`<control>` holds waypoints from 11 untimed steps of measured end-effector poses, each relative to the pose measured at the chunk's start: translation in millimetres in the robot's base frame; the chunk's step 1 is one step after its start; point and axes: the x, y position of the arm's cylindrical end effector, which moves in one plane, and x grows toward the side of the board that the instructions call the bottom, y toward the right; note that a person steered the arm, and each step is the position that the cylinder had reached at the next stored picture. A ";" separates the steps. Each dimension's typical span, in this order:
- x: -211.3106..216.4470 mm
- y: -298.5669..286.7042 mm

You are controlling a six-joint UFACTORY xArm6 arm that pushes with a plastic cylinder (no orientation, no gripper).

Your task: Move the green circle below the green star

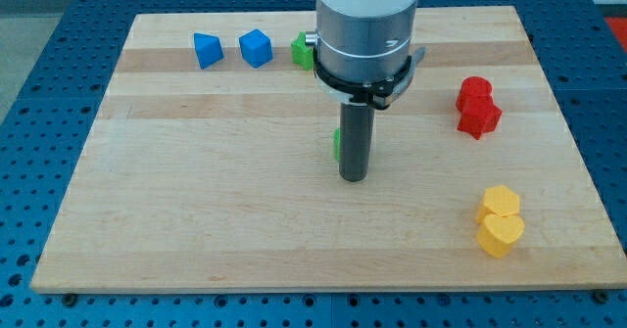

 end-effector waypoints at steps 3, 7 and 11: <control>-33.3 0.0; -105.9 0.0; -100.8 -3.4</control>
